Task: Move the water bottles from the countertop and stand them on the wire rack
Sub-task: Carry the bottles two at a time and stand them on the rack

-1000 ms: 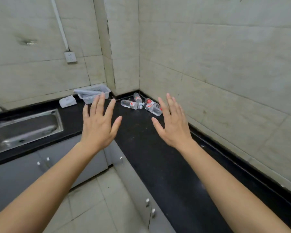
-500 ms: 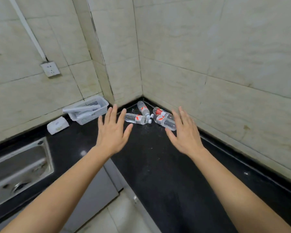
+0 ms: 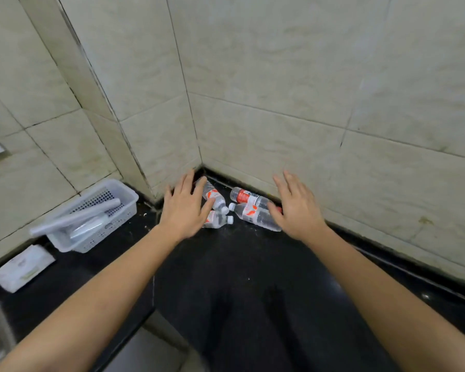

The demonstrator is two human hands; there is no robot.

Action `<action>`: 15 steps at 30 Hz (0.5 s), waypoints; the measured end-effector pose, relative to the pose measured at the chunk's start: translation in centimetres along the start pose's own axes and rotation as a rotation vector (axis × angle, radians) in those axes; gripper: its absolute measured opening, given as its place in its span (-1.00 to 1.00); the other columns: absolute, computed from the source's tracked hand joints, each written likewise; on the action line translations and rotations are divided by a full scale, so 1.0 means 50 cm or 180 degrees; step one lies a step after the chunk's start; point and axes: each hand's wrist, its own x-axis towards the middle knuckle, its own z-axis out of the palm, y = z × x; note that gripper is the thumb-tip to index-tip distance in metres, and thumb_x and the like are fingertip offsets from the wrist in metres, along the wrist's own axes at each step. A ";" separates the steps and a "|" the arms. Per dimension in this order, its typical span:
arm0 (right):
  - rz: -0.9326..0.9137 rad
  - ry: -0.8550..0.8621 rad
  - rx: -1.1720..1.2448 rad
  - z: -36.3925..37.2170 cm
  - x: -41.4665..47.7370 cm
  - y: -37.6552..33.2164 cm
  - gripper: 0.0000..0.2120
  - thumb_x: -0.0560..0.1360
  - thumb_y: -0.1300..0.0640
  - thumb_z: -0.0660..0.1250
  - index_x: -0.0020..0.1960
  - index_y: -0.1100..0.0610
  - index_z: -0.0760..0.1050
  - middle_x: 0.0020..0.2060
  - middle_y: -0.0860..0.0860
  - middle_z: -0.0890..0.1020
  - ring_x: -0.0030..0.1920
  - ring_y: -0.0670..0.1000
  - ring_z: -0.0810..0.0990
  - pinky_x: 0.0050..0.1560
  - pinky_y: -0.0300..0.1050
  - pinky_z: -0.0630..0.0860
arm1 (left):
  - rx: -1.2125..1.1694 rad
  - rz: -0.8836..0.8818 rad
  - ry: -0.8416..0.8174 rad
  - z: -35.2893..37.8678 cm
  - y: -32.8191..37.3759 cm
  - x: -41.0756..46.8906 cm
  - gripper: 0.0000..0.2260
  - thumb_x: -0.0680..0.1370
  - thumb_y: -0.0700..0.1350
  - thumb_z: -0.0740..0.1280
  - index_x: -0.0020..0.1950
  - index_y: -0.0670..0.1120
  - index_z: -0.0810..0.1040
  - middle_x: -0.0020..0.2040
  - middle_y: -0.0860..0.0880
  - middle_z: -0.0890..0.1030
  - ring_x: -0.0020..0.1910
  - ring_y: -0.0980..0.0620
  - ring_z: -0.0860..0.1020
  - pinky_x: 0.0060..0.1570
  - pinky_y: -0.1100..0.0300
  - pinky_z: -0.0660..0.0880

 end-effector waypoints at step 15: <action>0.1107 -0.1466 -0.0367 0.366 0.156 -0.069 -0.27 0.62 -0.07 0.25 0.65 0.12 0.00 0.63 0.17 0.07 0.63 0.20 0.06 0.60 0.18 0.04 | -0.0328 0.0621 -0.1535 0.407 -0.243 0.273 -0.24 0.61 0.28 0.18 0.66 -0.08 0.02 0.67 -0.15 -0.01 0.65 -0.15 -0.03 0.54 -0.28 0.00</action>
